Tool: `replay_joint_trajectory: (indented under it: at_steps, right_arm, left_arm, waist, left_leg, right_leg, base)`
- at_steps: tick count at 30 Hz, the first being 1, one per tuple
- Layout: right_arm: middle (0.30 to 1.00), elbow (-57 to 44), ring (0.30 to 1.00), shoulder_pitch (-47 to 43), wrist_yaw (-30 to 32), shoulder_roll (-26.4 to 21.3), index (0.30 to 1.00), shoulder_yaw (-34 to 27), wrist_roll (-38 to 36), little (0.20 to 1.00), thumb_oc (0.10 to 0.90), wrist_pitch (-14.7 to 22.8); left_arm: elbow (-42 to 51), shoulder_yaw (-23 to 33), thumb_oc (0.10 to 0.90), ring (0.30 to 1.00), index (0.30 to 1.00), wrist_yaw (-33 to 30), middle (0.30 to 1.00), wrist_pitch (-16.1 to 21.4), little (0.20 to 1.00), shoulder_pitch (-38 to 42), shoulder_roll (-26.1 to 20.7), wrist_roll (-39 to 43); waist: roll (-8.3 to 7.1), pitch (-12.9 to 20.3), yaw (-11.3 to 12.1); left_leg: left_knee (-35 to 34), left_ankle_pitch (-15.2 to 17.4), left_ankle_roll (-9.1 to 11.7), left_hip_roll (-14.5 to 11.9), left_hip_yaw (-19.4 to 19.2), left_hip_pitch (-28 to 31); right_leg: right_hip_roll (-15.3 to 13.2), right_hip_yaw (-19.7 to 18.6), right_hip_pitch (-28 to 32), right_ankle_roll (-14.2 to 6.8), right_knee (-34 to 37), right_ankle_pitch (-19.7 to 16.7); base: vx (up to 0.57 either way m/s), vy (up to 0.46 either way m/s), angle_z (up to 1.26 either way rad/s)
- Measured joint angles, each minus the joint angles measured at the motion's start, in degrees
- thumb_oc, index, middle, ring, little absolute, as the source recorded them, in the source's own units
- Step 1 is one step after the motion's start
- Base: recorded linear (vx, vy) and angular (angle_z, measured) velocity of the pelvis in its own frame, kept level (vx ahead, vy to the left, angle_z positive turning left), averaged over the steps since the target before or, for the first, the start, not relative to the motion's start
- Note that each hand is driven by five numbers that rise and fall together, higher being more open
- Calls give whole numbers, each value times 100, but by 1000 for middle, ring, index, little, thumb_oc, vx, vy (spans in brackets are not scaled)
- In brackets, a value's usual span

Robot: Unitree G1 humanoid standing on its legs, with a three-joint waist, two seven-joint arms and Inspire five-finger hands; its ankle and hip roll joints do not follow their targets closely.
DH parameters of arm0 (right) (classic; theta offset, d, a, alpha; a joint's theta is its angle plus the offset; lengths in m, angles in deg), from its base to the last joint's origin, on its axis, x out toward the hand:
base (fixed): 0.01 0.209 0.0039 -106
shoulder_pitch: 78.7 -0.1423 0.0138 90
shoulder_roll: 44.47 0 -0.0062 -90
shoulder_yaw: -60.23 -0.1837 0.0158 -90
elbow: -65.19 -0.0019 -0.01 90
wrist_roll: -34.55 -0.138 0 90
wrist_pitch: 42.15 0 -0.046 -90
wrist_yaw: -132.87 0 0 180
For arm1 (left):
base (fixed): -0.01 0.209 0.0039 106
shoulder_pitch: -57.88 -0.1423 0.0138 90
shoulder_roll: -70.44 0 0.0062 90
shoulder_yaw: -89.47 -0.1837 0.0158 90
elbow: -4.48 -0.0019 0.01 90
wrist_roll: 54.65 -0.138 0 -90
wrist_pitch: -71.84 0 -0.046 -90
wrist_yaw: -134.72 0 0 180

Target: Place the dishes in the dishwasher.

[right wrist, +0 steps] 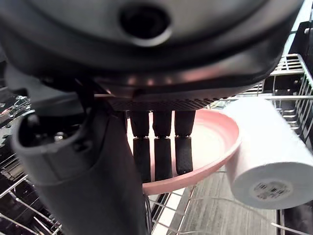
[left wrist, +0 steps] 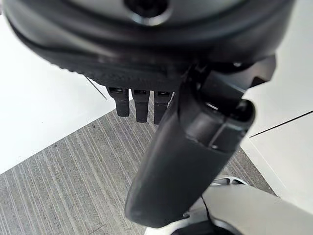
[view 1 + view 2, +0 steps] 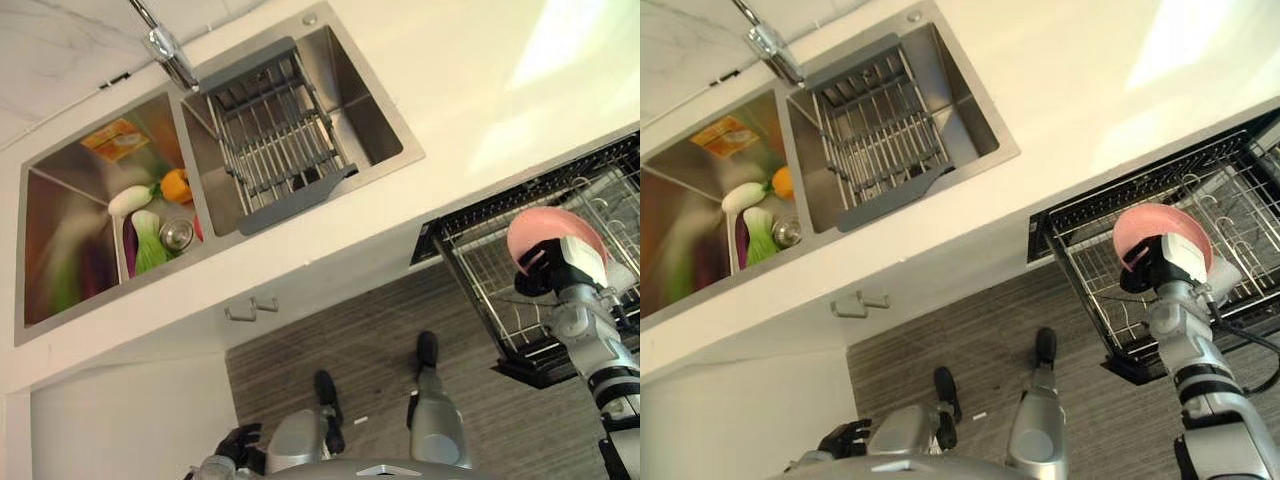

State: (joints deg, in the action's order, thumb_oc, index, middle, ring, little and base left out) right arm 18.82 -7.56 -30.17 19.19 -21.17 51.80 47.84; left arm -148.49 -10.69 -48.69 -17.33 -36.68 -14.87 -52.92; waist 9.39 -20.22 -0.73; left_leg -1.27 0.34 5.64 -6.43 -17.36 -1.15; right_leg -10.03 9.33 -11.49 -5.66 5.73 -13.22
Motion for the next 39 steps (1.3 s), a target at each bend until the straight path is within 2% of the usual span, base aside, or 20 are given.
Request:
replay_joint_trajectory:
  at_steps: [3, 5, 8, 13, 15, 16, 17, 19, 20, 21, 23, 24, 25, 27, 30, 35, 38, 39]
  right_arm:
    - [900, -3, 900, -1, 15, 36, 900, 8, -8, 900, 800, -13]
    - [900, -196, 900, 89, 85, 53, 900, -25, 66, 900, 800, -167]
    - [900, -759, 900, 342, 150, 55, 900, -103, 86, 900, 800, -227]
    - [900, -2098, 900, 1237, 158, 180, 900, -875, 189, 900, 800, -260]
    - [900, -2468, 900, 1505, 195, 258, 900, -1099, 290, 900, 800, -234]
    - [900, -2628, 900, 1650, 201, 295, 900, -1233, 291, 900, 800, -229]
    - [900, -2654, 900, 1758, 212, 308, 900, -1307, 292, 900, 800, -221]
    - [900, -2757, 900, 1898, 215, 342, 900, -1450, 293, 900, 800, -224]
    - [900, -2788, 900, 2066, 197, 334, 900, -1570, 301, 900, 800, -220]
    - [900, -2885, 900, 2194, 178, 368, 900, -1783, 302, 900, 800, -207]
    - [900, -2908, 900, 2407, 180, 348, 900, -1964, 300, 900, 800, -234]
    - [319, -2867, 319, 2511, 181, 351, 319, -2109, 299, 319, 413, -252]
    - [300, -2617, 300, 2713, 208, 367, 300, -2371, 295, 300, 400, -300]
    - [300, -1991, 300, 2860, 290, 405, 300, -2549, 276, 300, 400, -322]
    - [300, -659, 300, 3222, 276, 566, 300, -2709, 44, 300, 400, -778]
    - [300, -260, 300, 3624, 28, 939, 300, -2462, -61, 300, 400, -972]
    - [300, -358, 300, 3599, -11, 982, 300, -2387, -152, 300, 400, -967]
    - [300, -464, 300, 3586, -11, 982, 300, -2351, -151, 300, 400, -925]
  left_arm:
    - [-23, 1, 800, 900, 900, -7, 900, -6, 900, 52, -3, 0]
    - [-33, 27, 800, 900, 900, -32, 900, -13, 900, 99, -4, 0]
    - [-33, 154, 800, 900, 900, -105, 900, -14, 900, 112, -32, -5]
    - [-214, 274, 800, 900, 900, -123, 900, -125, 900, 131, -64, -164]
    - [-466, 271, 800, 900, 900, -117, 900, -191, 900, 83, -119, -263]
    - [-590, 279, 800, 900, 900, -121, 900, -239, 900, 110, -130, -317]
    - [-703, 335, 800, 900, 900, -115, 900, -271, 900, 122, -175, -480]
    - [-845, 437, 800, 900, 900, -111, 900, -295, 900, 33, -206, -635]
    - [-905, 437, 800, 900, 900, -116, 900, -314, 900, 57, -204, -726]
    - [-958, 438, 800, 900, 900, -102, 900, -379, 900, -7, -189, -836]
    - [-956, 431, 800, 900, 900, -68, 900, -379, 900, -154, -186, -926]
    - [-966, 418, 800, 900, 900, -56, 900, -390, 900, -213, -181, -933]
    - [-972, 372, 800, 900, 900, -30, 900, -406, 900, -215, -157, -961]
    - [-984, 353, 800, 900, 900, -16, 900, -460, 900, -236, -179, -975]
    - [-979, 333, 800, 900, 900, 6, 900, -470, 900, -312, -124, -832]
    - [-975, 246, 800, 900, 900, 36, 900, -463, 900, -291, 117, -604]
    - [-969, 250, 800, 900, 900, 33, 900, -443, 900, -259, 127, -586]
    - [-966, 252, 800, 900, 900, 32, 900, -435, 900, -250, 115, -571]
  waist:
    - [-3, -5, 16]
    - [-20, -16, 9]
    - [-113, -77, -78]
    - [-278, -27, -212]
    - [-460, 282, -367]
    - [-506, 351, -357]
    - [-635, 511, -437]
    - [-733, 693, -421]
    - [-802, 808, -579]
    - [-799, 849, -594]
    - [-780, 1047, -658]
    - [-770, 1141, -732]
    - [-789, 1217, -926]
    - [-751, 1297, -1008]
    - [-664, 1321, -1287]
    - [-390, 1270, -1496]
    - [-378, 1276, -1493]
    - [-378, 1276, -1471]
  left_leg:
    - [-61, -10, 1, 4, 24, 4]
    - [-91, -10, 1, 4, 35, 41]
    - [-132, -10, 2, -9, 32, 205]
    - [-301, 33, 28, -62, -29, 818]
    - [-322, 99, 54, -90, -187, 947]
    - [-336, 87, 86, -104, -265, 1036]
    - [-345, 140, 116, -117, -443, 1208]
    - [-357, 213, 115, -171, -691, 1421]
    - [-364, 285, 153, -150, -756, 1563]
    - [-395, 310, 181, -161, -972, 1751]
    - [-393, 381, 176, -178, -1160, 1859]
    - [-391, 394, 188, -161, -1256, 1916]
    - [-386, 448, 187, -83, -1394, 2033]
    - [-389, 533, 163, -119, -1510, 2046]
    - [-395, 577, 132, -84, -1546, 2029]
    - [-426, 575, 111, 38, -1519, 2013]
    - [-427, 570, 104, 62, -1494, 1982]
    - [-429, 558, 85, 56, -1455, 1945]
  right_leg:
    - [6, 29, -4, 11, -2, 12]
    - [29, 39, 22, 13, -3, 18]
    - [46, 44, 167, 8, -3, 36]
    - [132, 27, 678, -25, 1, 198]
    - [204, -102, 689, -10, -1, 218]
    - [236, -171, 732, -9, 0, 217]
    - [323, -345, 771, 2, 6, 214]
    - [400, -599, 809, 5, 1, 226]
    - [514, -787, 820, 1, 7, 215]
    - [579, -943, 882, -6, -2, 204]
    - [642, -1199, 825, -20, 1, 184]
    - [664, -1272, 771, -26, -3, 149]
    - [727, -1340, 695, -33, -4, 69]
    - [758, -1442, 618, -5, -45, 80]
    - [733, -1437, 543, -16, -47, 73]
    - [614, -1410, 511, -51, -17, 53]
    - [587, -1405, 452, -113, -24, 100]
    - [588, -1391, 430, -199, -30, 165]
  base:
    - [6, -13, 4]
    - [17, -18, 0]
    - [37, -47, 0]
    - [67, -8, -6]
    - [42, 32, -35]
    - [44, 40, -59]
    - [41, 51, -71]
    - [103, 136, -83]
    - [74, 139, -92]
    - [-20, 69, -96]
    - [-27, 42, -94]
    - [-39, 29, -107]
    - [-56, 27, -87]
    - [-42, 9, -67]
    - [-29, -1, -32]
    - [-2, 0, -9]
    - [0, 0, -1]
    - [-118, -115, 3]
